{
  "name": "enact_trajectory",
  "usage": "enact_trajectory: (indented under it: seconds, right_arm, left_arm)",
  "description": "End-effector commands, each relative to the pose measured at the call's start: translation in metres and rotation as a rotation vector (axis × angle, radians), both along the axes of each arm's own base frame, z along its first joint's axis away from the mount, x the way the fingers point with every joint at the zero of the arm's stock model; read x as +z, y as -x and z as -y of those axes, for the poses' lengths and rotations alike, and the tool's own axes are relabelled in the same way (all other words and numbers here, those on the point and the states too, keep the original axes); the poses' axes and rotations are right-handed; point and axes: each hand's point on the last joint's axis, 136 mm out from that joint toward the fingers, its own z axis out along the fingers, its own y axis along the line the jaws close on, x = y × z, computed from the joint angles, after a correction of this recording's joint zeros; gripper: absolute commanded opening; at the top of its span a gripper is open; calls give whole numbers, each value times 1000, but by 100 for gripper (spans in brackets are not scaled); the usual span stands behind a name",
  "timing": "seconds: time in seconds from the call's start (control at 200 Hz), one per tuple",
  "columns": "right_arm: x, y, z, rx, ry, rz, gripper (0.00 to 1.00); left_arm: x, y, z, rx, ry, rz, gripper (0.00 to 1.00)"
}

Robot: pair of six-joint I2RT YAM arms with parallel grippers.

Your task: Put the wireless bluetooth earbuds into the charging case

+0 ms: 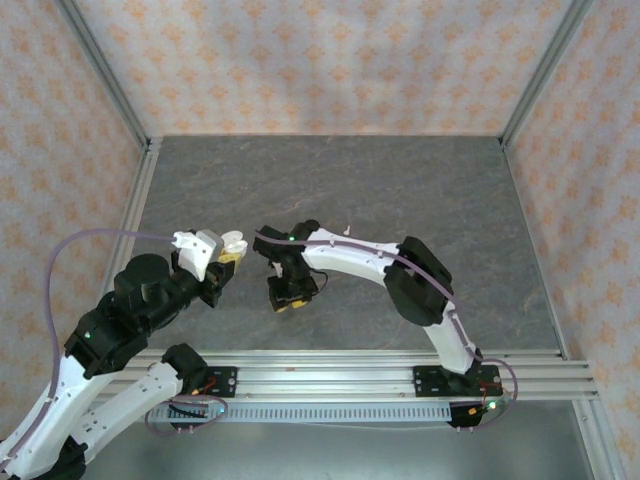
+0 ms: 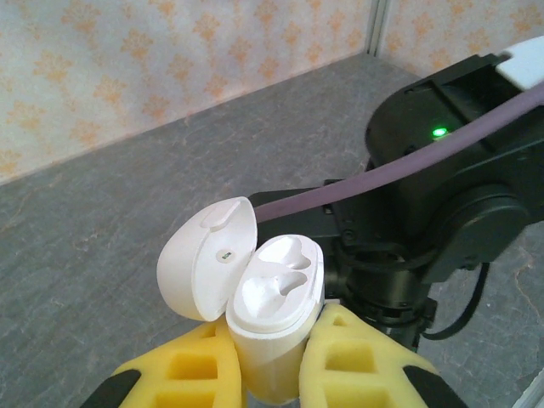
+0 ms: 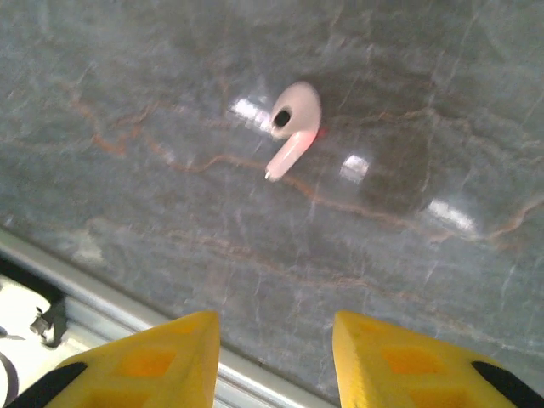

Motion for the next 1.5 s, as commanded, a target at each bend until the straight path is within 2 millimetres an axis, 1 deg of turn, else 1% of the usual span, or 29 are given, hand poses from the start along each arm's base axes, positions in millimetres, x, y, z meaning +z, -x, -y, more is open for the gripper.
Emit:
enact_trajectory:
  seconds: [0.0, 0.115, 0.19, 0.33, 0.475, 0.721, 0.961, 1.121, 1.231, 1.381, 1.496]
  right_arm:
    - [-3, -13, 2, -34, 67, 39, 42]
    - [-5, -21, -7, -48, 63, 51, 43]
    - [-9, -25, -9, -49, 75, 60, 43]
    - [-19, -30, -9, -49, 114, 67, 43]
    - [-26, -34, -10, -38, 144, 70, 42]
    - [-33, -41, -11, -25, 173, 82, 36]
    - [-40, -43, -10, -6, 191, 66, 32]
    - [-40, -46, -4, 5, 198, 60, 23]
    - [-37, -47, 2, 21, 201, 65, 20]
    - [-27, -50, 12, 54, 193, 105, 16]
    - [-14, -60, 24, 59, 179, 168, 13]
  left_arm:
    - [-3, 1, -6, 30, 5, -10, 0]
    - [-3, 2, -8, 34, -3, -10, 0]
    - [-3, 3, -9, 35, -6, -5, 0]
    - [-3, 3, -10, 35, -7, 8, 0]
    - [-3, 4, -6, 13, 5, 19, 0]
    - [-7, 2, -2, 2, 12, 25, 0]
    - [-10, 1, 2, -15, 24, 19, 0]
    - [-12, 0, 8, -32, 38, 18, 0]
    - [-15, -3, 8, -24, 35, 21, 0]
    - [-21, -5, 9, -22, 37, 16, 0]
    - [-23, -7, 11, -18, 53, 3, 0]
